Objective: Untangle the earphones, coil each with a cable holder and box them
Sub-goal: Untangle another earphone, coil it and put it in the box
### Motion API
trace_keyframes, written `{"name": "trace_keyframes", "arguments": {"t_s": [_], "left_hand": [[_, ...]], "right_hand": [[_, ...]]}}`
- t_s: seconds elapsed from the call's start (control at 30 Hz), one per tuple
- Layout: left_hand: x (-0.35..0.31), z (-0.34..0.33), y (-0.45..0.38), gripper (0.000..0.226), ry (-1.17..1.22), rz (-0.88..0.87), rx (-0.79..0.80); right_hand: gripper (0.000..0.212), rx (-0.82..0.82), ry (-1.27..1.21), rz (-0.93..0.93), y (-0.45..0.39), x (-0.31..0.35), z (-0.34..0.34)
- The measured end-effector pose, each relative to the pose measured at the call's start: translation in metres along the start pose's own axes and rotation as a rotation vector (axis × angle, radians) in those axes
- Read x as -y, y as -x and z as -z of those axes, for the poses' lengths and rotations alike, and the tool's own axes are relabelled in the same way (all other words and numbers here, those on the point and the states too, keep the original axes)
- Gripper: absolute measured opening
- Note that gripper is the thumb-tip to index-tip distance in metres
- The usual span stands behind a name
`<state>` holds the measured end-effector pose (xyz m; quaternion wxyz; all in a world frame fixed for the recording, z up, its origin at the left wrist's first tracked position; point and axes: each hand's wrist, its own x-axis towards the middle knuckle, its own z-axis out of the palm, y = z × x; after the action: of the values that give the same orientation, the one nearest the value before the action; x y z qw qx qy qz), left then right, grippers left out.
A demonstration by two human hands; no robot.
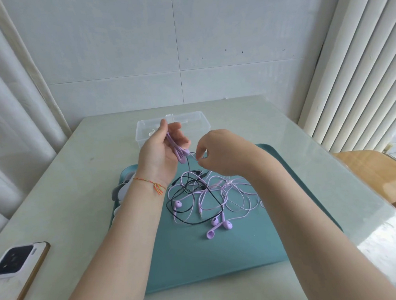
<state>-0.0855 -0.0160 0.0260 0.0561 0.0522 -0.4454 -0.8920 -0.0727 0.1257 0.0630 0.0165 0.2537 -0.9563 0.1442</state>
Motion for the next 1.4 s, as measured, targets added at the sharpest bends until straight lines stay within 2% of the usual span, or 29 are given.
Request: {"name": "trace_keyframes", "arguments": {"t_s": [0.27, 0.43, 0.67, 0.83, 0.9, 0.97, 1.03, 1.1, 1.17, 1.3, 1.4], "left_hand": [[-0.002, -0.006, 0.007, 0.038, 0.067, 0.053, 0.111], [0.0, -0.002, 0.003, 0.038, 0.044, 0.05, 0.096], [0.008, 0.002, 0.002, 0.037, -0.219, -0.003, 0.101], [0.01, -0.006, 0.001, 0.039, -0.038, -0.016, 0.054], [0.009, -0.004, -0.002, 0.039, -0.016, -0.044, 0.039], [0.01, -0.001, -0.001, 0.038, -0.065, -0.043, 0.031], [0.011, 0.0, 0.002, 0.036, -0.225, -0.028, 0.042], [0.013, 0.0, 0.003, 0.035, -0.379, 0.002, 0.086], [0.016, 0.0, 0.002, 0.036, -0.433, 0.048, 0.146], [0.014, -0.006, 0.01, 0.051, -0.436, 0.231, 0.343], [0.008, -0.011, 0.018, 0.049, -0.267, 0.32, 0.52]], "right_hand": [[0.021, 0.044, 0.022, 0.023, 0.004, 0.001, 0.001], [0.021, 0.061, -0.019, 0.056, 0.006, 0.005, 0.003], [0.021, 0.034, -0.037, 0.087, 0.009, 0.007, 0.01], [0.016, 0.219, -0.062, 0.146, 0.016, 0.011, 0.012], [0.016, 0.244, -0.071, 0.157, 0.016, 0.013, 0.01], [0.015, 0.176, -0.09, 0.162, 0.015, 0.014, 0.01], [0.015, 0.054, -0.104, 0.156, 0.012, 0.011, 0.013], [0.016, -0.077, -0.14, 0.113, 0.008, 0.004, 0.017], [0.015, -0.192, -0.199, 0.065, 0.004, -0.007, 0.02], [0.012, -0.383, -0.353, -0.007, -0.005, -0.027, 0.019], [0.012, -0.422, -0.461, -0.035, -0.011, -0.036, 0.013]]}}
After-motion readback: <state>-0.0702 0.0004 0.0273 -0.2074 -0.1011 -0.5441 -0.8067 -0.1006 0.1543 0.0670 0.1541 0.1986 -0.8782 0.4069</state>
